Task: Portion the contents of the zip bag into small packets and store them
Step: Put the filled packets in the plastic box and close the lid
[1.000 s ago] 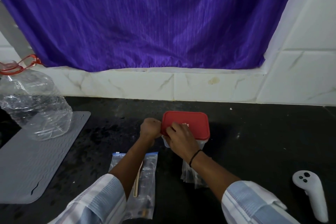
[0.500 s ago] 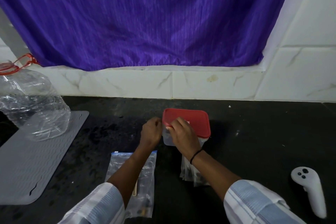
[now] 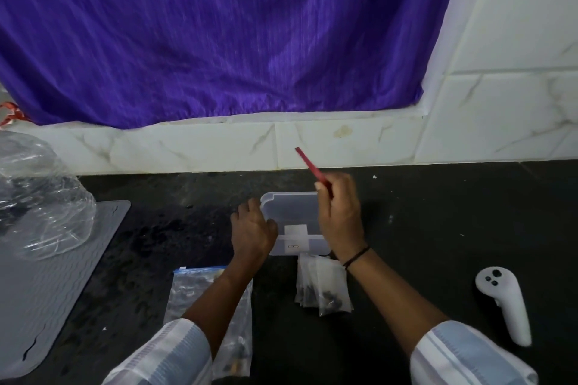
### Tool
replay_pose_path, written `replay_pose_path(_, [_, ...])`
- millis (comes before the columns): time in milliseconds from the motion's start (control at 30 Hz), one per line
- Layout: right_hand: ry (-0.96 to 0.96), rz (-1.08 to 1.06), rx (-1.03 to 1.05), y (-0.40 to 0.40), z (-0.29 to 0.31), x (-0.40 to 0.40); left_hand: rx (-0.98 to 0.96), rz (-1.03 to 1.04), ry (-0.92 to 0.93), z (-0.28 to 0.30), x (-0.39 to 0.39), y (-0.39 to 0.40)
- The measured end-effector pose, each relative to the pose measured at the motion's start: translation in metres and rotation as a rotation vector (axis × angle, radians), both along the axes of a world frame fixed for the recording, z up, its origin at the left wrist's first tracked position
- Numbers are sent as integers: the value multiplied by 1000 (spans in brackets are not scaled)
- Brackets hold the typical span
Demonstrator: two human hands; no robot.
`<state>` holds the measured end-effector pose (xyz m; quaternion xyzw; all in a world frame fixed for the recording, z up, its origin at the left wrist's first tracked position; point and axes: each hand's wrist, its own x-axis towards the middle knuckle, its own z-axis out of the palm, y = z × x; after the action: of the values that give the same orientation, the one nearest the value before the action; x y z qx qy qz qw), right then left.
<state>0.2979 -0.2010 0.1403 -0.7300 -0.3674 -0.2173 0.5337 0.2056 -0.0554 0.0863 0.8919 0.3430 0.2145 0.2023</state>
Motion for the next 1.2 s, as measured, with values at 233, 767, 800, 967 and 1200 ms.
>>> replay_pose_path(233, [196, -257, 211, -51, 11, 60, 32, -274, -185, 21, 35, -28])
replay_pose_path(767, [675, -380, -379, -102, -84, 144, -35, -560, -112, 26, 70, -56])
replay_pose_path(800, [670, -374, -417, -102, -89, 146, -23, -568, -115, 23, 67, -56])
replay_pose_path(967, [622, -356, -562, -100, -114, 149, 28, -560, -111, 8, 51, -57])
replay_pose_path(1200, [437, -377, -631, -101, -112, 131, 129, -639, -211, 5, 38, -60])
